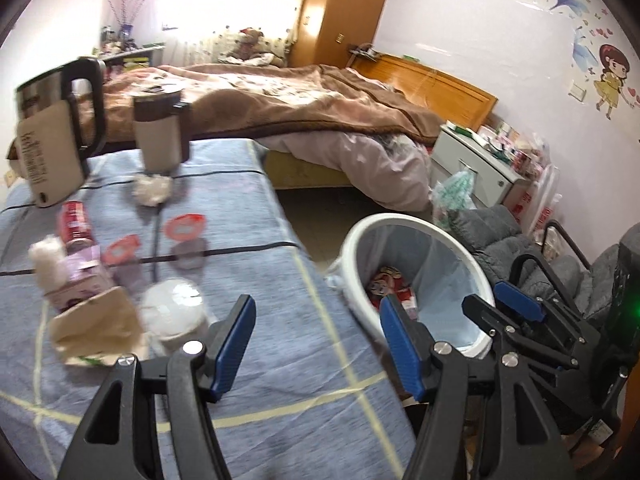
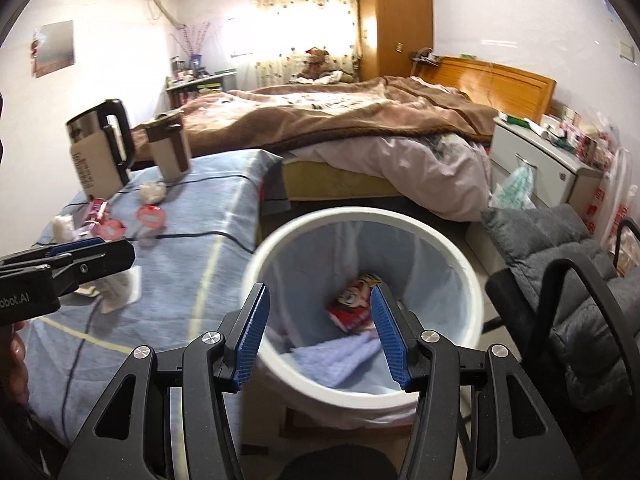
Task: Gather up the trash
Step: 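Move both open tools back over the table, then grasp the white yogurt cup with the right tool while the left tool grasps the beige paper wrapper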
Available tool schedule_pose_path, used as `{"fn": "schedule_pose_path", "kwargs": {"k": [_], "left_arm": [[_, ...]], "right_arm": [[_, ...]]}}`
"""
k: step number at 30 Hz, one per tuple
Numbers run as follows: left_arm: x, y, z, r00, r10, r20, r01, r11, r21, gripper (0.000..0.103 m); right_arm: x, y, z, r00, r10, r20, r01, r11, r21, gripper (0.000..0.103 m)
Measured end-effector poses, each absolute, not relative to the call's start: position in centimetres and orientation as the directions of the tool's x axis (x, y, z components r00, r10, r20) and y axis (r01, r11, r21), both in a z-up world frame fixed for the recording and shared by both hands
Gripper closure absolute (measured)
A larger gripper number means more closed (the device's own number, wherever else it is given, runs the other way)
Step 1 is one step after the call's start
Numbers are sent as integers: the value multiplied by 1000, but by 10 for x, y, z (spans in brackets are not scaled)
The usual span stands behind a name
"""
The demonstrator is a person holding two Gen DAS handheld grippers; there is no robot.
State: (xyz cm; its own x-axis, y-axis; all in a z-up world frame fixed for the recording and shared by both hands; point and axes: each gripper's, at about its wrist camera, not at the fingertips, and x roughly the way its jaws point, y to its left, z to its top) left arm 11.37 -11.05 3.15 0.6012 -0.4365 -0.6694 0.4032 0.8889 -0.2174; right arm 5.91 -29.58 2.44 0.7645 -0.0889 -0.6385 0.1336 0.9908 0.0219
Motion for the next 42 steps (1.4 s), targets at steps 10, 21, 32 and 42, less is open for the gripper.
{"fn": "schedule_pose_path", "kwargs": {"k": [10,21,32,42], "left_arm": [[108,-53,32,654,-375,-657,308,925,-221,36],[108,21,20,698,-286,-656,187,958,-218,34],[119,71,-4,692,-253,-676,137,966,-221,30],[141,83,-24,650,-293,-701,172,956,-239,30]], "right_arm": [[68,-252,27,778,-1,-628,32,999,37,49],[83,-202,15,760,114,-640,-91,993,69,49],[103,-154,-4,719,237,-653,-230,968,98,47],[128,-123,-16,680,295,-672,-291,949,122,42]]}}
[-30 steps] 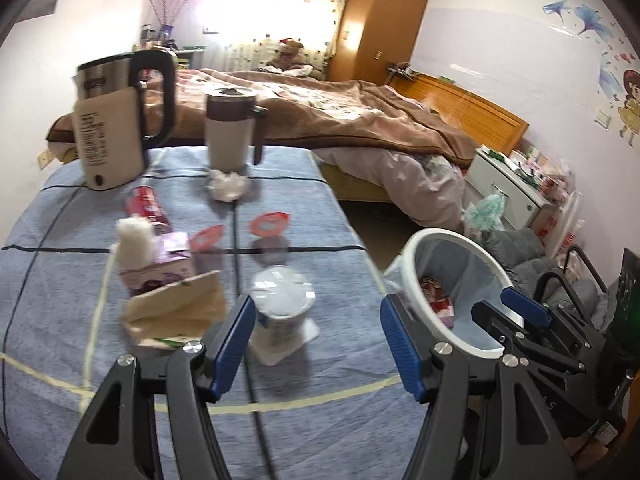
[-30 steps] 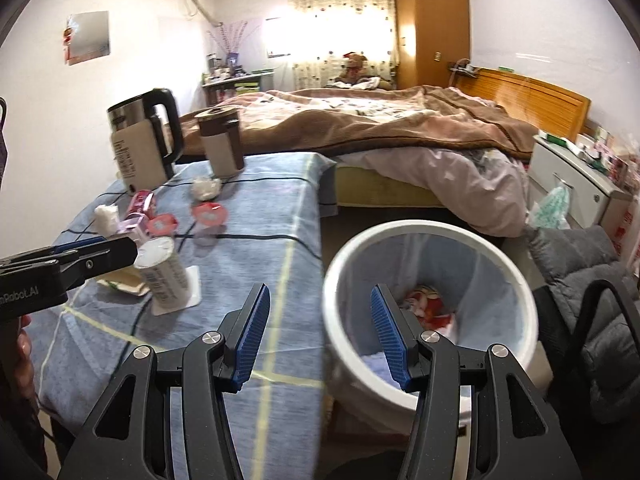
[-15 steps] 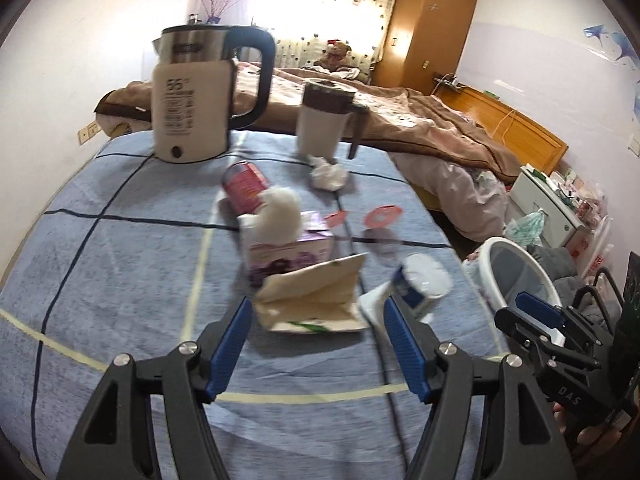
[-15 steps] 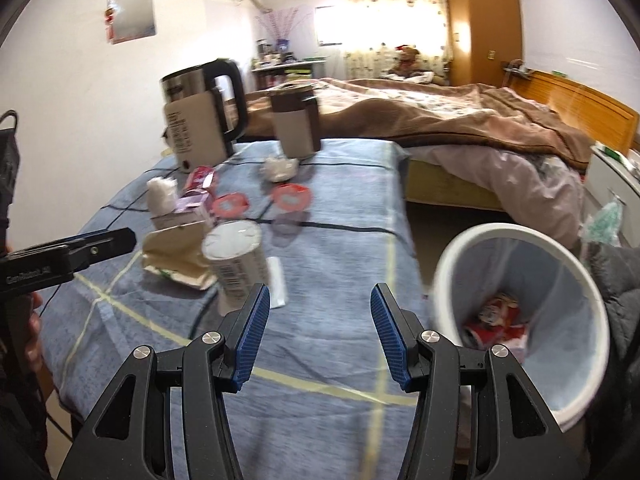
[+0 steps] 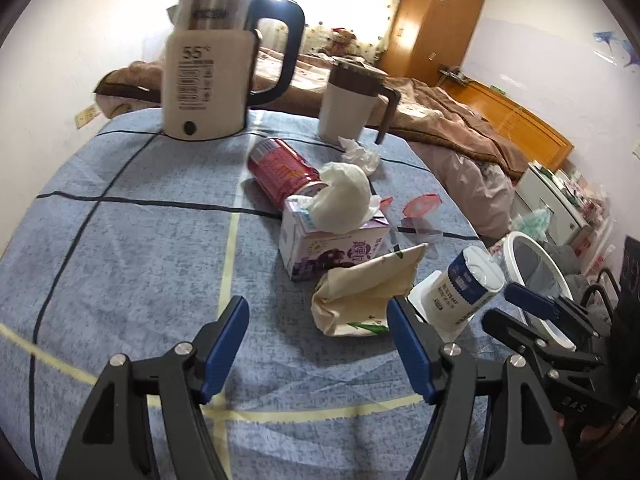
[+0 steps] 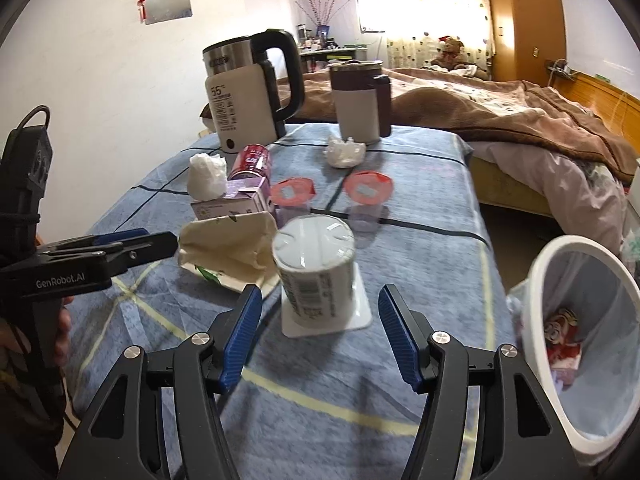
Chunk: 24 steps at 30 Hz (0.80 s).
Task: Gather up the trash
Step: 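Grasp the white yogurt cup with the right tool while the left tool grasps the beige paper wrapper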
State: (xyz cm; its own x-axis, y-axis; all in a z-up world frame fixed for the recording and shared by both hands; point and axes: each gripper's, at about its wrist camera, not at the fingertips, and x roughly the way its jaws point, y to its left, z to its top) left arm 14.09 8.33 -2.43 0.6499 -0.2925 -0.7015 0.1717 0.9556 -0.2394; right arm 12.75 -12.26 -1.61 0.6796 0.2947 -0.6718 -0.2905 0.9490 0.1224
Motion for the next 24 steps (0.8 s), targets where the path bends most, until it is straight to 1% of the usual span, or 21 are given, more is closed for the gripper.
{"fn": "schedule_pose_path", "kwargs": {"k": [3,6,9,13,14,15,16,22,24], "left_arm": [[147,81,-29,637,-299,-711,189,954,-232,30],[152,79,-32,632,-295,-717,202,955,-215,30],[157,77,-34,626,-316,-713,223,949,-225,29],[166,71,-36,615,-319,-721,243,947,-212,29],[167,69,-37,611,-325,-722,251,944,-213,29],[169,67,-37,606,-338,-720,265,939,-218,29],[170,66,-37,602,-349,-718,275,935,-223,29],[180,59,-44,569,-376,-732,293,924,-247,29],[180,55,-45,577,-348,-739,294,933,-209,29]], "right_arm": [[137,-117,-20,676,289,-678,-287,951,119,42],[148,-118,-26,659,297,-691,-276,950,146,42],[153,-120,-28,658,313,-685,-271,947,172,42],[157,-119,-29,658,303,-689,-272,949,157,42],[158,-119,-29,658,300,-691,-270,950,156,43],[158,-119,-29,654,307,-691,-274,948,161,50],[159,-119,-30,651,313,-691,-278,946,167,53],[153,-129,-25,681,302,-667,-248,952,177,53],[150,-134,-23,686,304,-661,-239,952,189,53]]}}
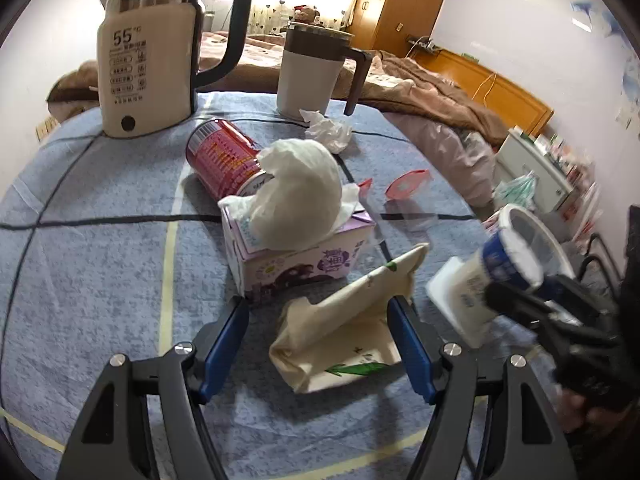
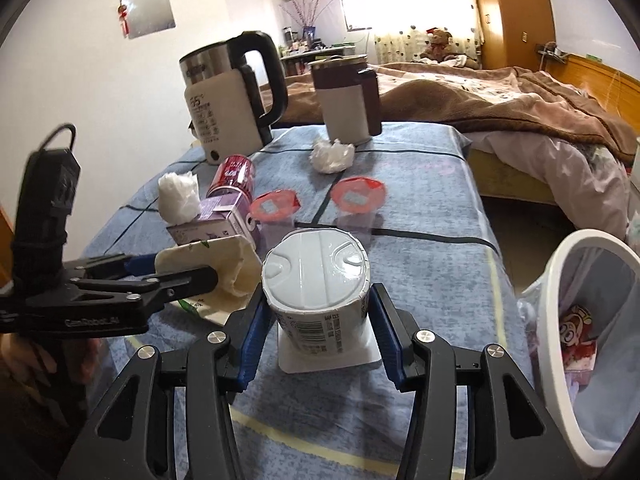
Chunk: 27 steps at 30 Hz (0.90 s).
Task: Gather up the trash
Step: 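Grasp the white yogurt cup with the right tool while the left tool grasps the beige paper wrapper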
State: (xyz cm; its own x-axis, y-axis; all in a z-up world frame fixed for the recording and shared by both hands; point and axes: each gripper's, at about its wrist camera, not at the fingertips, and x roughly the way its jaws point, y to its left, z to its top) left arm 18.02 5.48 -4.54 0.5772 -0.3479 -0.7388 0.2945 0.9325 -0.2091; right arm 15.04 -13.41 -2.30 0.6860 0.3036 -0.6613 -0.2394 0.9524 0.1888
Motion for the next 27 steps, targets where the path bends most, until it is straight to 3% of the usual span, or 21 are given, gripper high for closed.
{"fn": "schedule_pose_path", "kwargs": {"k": [10,18,21,22,27], "left_arm": [[170,40,-47,530,-401,-747,344,907,-243,31],[162,38,-49,504,-452,-736,347,886,-307,48],[162,34,-50,511,-432,-743,345,895,-283,58],[161,32,-51,511,-431,-744,352,894,-277,66],[158,29,-49,513,-432,-742,354,894,-276,71]], "right_arm": [[137,-146,-18,699,287,-655,-221,958,184,53],[129,-164,-19,702,272,-659,-182,962,203,53],[128,-166,-19,705,272,-655,-175,962,211,53],[128,-166,-19,706,273,-653,-175,961,213,53],[125,-167,-19,706,273,-653,-177,961,211,53]]}}
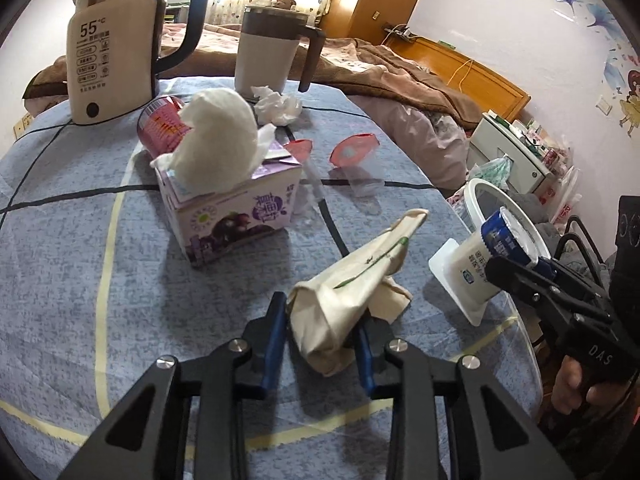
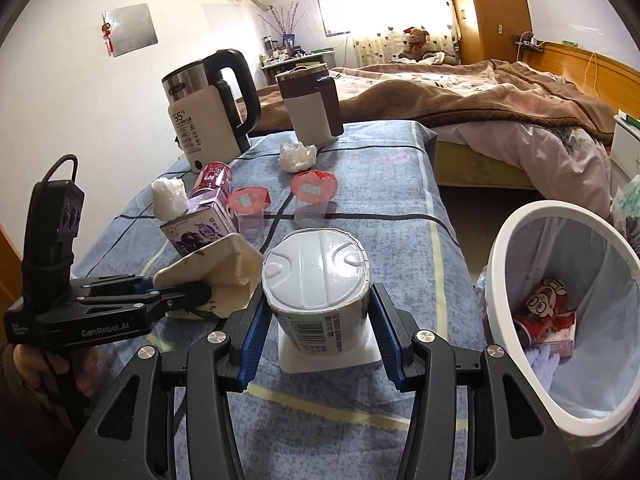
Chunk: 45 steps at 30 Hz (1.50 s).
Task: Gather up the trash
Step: 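Grasp the white yogurt cup with the right tool while the left tool grasps the beige paper wrapper, then carry the yogurt cup and paper wrapper over the white bin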
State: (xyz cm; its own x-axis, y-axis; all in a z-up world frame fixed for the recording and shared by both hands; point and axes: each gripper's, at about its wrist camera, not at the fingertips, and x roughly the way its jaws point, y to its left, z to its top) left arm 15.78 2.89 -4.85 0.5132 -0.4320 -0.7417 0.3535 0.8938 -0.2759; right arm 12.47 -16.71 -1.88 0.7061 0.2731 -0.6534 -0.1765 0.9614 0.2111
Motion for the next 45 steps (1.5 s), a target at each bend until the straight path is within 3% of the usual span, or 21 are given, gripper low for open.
{"fn": "schedule_pose_path", "kwargs": {"k": [19,45], "left_arm": [[136,17,-16,594,-465,-656,325,885,-332,74],[144,-154,4,482,-594,-645,522,785,-333,74]], "right_arm": [[104,-193,0,758,240,-607,-134,967,216,53],[64,-330,21,807,-23,-591,143,977,156,53]]}}
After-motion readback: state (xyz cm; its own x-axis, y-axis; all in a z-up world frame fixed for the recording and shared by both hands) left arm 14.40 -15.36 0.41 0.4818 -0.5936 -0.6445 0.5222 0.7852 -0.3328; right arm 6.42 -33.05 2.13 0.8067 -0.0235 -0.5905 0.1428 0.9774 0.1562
